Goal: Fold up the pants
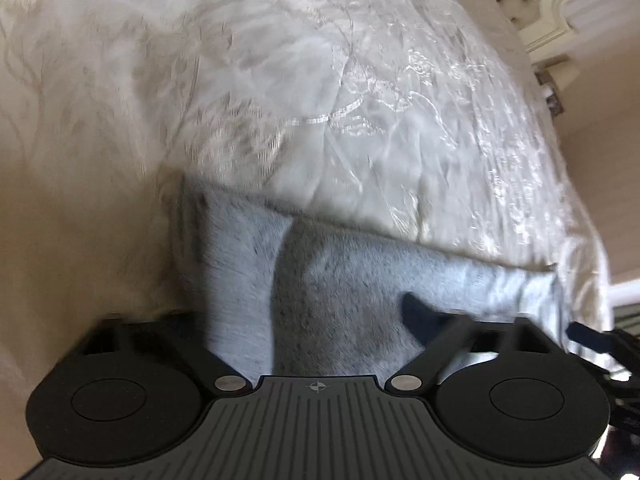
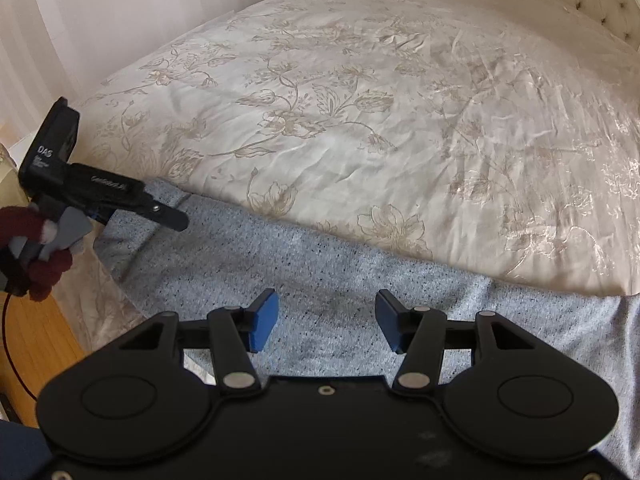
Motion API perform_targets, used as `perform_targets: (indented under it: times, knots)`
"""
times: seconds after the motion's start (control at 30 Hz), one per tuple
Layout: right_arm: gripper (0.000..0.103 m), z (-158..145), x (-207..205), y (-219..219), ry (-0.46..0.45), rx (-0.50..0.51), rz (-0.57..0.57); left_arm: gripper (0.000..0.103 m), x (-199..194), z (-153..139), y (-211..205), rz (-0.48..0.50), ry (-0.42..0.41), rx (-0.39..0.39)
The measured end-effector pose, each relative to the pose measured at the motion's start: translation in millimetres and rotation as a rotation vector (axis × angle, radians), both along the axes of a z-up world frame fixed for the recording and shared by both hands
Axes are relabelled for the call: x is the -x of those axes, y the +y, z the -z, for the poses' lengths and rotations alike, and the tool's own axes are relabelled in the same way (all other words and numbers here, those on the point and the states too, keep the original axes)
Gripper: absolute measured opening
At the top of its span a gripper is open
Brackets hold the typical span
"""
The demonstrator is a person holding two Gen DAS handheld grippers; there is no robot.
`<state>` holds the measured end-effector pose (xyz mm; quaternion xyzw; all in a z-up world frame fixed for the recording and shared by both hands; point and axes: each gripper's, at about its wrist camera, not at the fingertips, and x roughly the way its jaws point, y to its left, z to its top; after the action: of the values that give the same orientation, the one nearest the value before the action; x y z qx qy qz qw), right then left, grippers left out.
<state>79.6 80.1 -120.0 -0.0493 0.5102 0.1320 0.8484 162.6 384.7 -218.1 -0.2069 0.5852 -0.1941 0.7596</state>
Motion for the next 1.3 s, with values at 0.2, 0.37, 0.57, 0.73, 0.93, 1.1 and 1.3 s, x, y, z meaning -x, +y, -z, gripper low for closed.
perform_targets:
  times: [0.2,0.37,0.57,0.73,0.93,1.1,1.3]
  knots:
    - [0.003,19,-11,6,0.065,-0.010,-0.022,0.015,7,-19,-1,-0.030,-0.030,-0.055]
    - [0.004,46,-36,10,0.100,0.012,0.013,0.013,10,-33,4,-0.094,-0.054,-0.072]
    - [0.005,85,-75,3,0.162,0.031,0.097,0.012,8,-39,8,-0.141,-0.045,-0.058]
    - [0.000,108,-92,-2,0.195,0.035,0.128,0.012,12,-43,15,-0.194,-0.035,-0.007]
    - [0.007,71,-58,-2,0.117,-0.035,0.086,0.012,16,-50,8,-0.202,-0.042,-0.009]
    - [0.008,73,-7,2,0.207,-0.058,0.044,0.012,20,-59,1,-0.226,-0.056,-0.006]
    - [0.011,85,18,-8,0.256,-0.129,0.042,0.012,25,-82,-19,-0.221,-0.096,-0.023]
